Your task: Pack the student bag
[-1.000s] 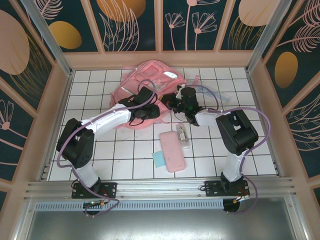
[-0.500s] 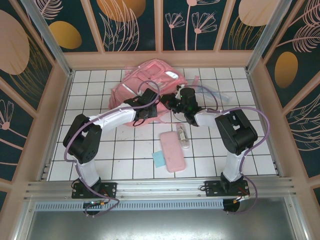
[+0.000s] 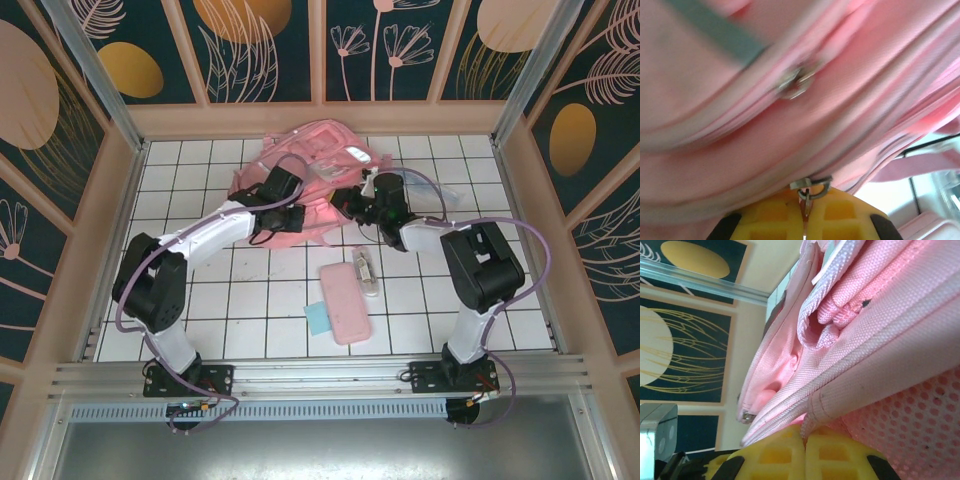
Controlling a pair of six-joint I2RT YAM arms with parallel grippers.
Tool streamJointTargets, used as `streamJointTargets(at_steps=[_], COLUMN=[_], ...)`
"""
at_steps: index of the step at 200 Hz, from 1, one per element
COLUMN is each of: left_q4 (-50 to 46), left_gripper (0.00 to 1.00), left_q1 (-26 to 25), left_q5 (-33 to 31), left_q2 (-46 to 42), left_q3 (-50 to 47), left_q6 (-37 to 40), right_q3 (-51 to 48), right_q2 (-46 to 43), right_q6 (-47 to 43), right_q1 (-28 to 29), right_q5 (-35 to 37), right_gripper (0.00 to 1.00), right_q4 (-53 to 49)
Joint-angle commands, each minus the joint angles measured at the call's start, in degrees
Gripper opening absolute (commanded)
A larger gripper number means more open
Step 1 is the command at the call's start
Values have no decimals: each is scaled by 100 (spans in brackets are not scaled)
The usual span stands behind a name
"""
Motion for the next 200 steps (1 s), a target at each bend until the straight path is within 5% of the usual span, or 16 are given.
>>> streamJointTargets(at_steps=[1, 26, 76, 113, 151, 176, 200], left_q4=[-1511, -1728, -1705, -1247, -297, 499, 896], left_gripper=[0, 0, 0, 0, 0, 0, 0], left_q1=[304, 309, 505, 383, -170, -346, -401], left_q5=[-63, 25, -1341, 795, 2142, 2468, 2413], left_q2=[-155, -167, 69, -165, -237, 192, 564], left_q3=[154, 234, 78, -86, -2, 156, 518], left_q6=[427, 410, 452, 351, -415, -957, -1189], right_q3=[185, 279, 514, 1149, 1961, 1833, 1223], right_q2=[-262, -182, -40, 498, 921, 556, -203], right_q6=[-566, -609, -1118, -1331, -1330, -1258, -1090], right_q1=[-517, -528, -611, -932, -973, -972, -972], right_q5=[546, 466, 623, 435, 193, 394, 672], right_gripper=[0, 0, 0, 0, 0, 35, 51], right_q4=[-51, -54, -536, -746, -1172, -1690, -2117])
